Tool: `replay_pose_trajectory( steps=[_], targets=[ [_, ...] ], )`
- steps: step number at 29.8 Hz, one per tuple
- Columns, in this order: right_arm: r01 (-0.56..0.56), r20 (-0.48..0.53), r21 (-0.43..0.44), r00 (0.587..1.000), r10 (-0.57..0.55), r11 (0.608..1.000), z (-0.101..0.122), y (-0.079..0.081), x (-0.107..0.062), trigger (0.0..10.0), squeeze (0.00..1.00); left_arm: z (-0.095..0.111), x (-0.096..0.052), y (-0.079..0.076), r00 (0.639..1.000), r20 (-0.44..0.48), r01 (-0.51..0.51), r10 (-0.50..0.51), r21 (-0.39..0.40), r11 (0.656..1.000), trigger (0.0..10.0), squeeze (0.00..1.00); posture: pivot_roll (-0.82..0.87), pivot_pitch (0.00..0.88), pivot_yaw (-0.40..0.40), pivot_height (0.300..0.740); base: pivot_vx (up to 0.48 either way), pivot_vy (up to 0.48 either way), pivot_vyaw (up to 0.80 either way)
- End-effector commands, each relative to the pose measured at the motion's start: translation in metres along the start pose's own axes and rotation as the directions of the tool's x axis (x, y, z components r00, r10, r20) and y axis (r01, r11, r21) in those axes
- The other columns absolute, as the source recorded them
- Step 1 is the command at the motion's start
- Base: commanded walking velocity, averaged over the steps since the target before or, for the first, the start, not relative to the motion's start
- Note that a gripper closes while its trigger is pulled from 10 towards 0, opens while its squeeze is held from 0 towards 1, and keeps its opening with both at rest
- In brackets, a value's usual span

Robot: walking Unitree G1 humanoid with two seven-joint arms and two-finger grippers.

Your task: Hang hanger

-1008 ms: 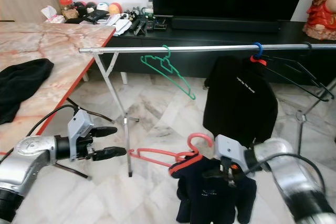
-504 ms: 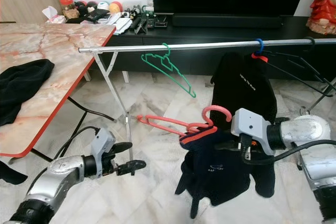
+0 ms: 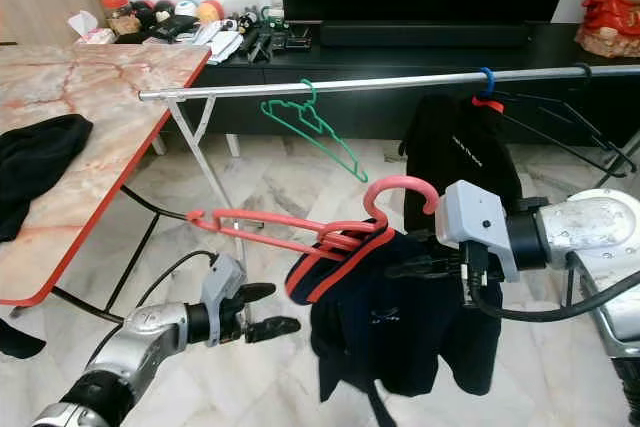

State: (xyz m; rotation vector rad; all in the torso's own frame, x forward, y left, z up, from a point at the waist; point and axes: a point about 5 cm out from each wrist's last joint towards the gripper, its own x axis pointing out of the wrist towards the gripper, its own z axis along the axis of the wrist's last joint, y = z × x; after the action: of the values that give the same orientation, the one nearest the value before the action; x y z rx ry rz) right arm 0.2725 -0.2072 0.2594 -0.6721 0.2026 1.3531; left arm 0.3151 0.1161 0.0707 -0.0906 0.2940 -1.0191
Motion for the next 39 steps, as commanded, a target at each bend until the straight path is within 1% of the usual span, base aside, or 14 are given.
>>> replay_pose_trajectory(
  steps=[1,4,11,18,19,21,22,23,24,26,27,29,33,39],
  targets=[
    [0.003,0.029,-0.06,1.0,-0.001,0.998,0.016,0.002,-0.006,0.0,0.0,-0.001,-0.002,0.003,1.0,0.015,-0.004,0.004,-0.029,1.0,10.0,0.0,-0.13,0.116,0.059,0.74,0.0,0.0,0.0],
    [-0.005,0.042,-0.063,0.999,0.007,0.998,0.02,0.004,-0.006,0.0,0.0,0.0,0.001,0.004,1.0,0.024,-0.016,0.017,-0.041,0.999,10.0,0.0,-0.14,0.12,0.059,0.74,0.0,0.0,0.0],
    [-0.019,0.042,-0.069,0.999,0.022,0.997,0.025,0.009,-0.008,0.0,0.0,0.012,0.003,0.012,0.996,0.08,-0.043,0.043,-0.01,0.999,10.0,0.0,-0.15,0.128,0.06,0.74,0.0,0.0,0.0],
    [-0.021,0.034,-0.057,0.999,0.023,0.998,0.024,0.01,-0.009,0.0,0.0,0.021,0.001,0.015,0.998,0.061,-0.004,0.002,0.024,1.0,10.0,0.0,-0.16,0.132,0.061,0.74,0.0,0.0,0.0],
    [-0.023,0.024,-0.05,0.999,0.025,0.998,0.022,0.011,-0.01,0.0,0.0,0.025,-0.002,0.018,0.999,0.048,-0.023,0.018,0.105,0.994,10.0,0.0,-0.16,0.137,0.065,0.74,0.0,0.0,0.0],
    [-0.026,0.011,-0.047,1.0,0.026,0.999,0.02,0.011,-0.011,0.0,0.0,0.031,-0.005,0.021,0.998,0.05,-0.05,0.042,0.186,0.981,10.0,0.0,-0.16,0.139,0.065,0.74,0.0,0.0,0.0],
    [-0.029,0.002,-0.043,1.0,0.029,0.999,0.018,0.012,-0.012,0.0,0.0,0.034,-0.008,0.021,0.998,0.032,-0.058,0.051,0.287,0.956,10.0,0.0,-0.15,0.139,0.068,0.74,0.0,0.0,0.0],
    [-0.029,0.002,-0.043,1.0,0.029,0.999,0.018,0.012,-0.012,0.0,0.0,0.034,-0.008,0.021,0.998,0.032,-0.058,0.051,0.287,0.956,10.0,0.0,-0.15,0.139,0.068,0.74,0.0,0.0,0.0],
    [-0.031,0.0,-0.038,1.0,0.031,0.999,0.017,0.012,-0.012,0.0,0.0,0.035,-0.009,0.02,0.999,0.011,-0.046,0.045,0.351,0.935,10.0,0.0,-0.15,0.139,0.068,0.74,0.0,0.0,0.0],
    [-0.029,-0.003,-0.034,1.0,0.029,0.999,0.016,0.012,-0.012,0.0,0.0,0.035,-0.012,0.017,1.0,0.007,0.004,-0.007,0.366,0.931,10.0,0.0,-0.15,0.141,0.07,0.74,0.0,0.0,0.0],
    [-0.031,-0.01,-0.032,0.999,0.031,0.999,0.014,0.012,-0.012,0.0,0.0,0.036,-0.016,0.014,0.999,-0.004,0.042,-0.044,0.417,0.908,10.0,0.0,-0.14,0.144,0.072,0.74,0.0,0.0,0.0],
    [-0.034,-0.016,-0.032,0.999,0.033,0.999,0.013,0.012,-0.011,0.0,0.0,0.037,-0.018,0.012,0.999,0.0,0.041,-0.046,0.468,0.883,10.0,0.0,-0.14,0.144,0.072,0.74,0.0,0.0,0.0],
    [-0.043,-0.022,-0.035,0.999,0.042,0.998,0.013,0.011,-0.01,0.0,0.0,0.04,-0.016,0.007,0.997,0.048,0.025,-0.059,0.53,0.848,10.0,0.0,-0.14,0.14,0.071,0.74,0.0,0.0,0.0],
    [-0.052,-0.021,-0.045,0.998,0.051,0.998,0.015,0.012,-0.009,0.0,0.0,0.033,-0.005,-0.001,0.992,0.003,0.104,-0.122,0.511,0.853,10.0,0.0,-0.15,0.133,0.072,0.74,0.0,0.0,0.0]
  ],
)
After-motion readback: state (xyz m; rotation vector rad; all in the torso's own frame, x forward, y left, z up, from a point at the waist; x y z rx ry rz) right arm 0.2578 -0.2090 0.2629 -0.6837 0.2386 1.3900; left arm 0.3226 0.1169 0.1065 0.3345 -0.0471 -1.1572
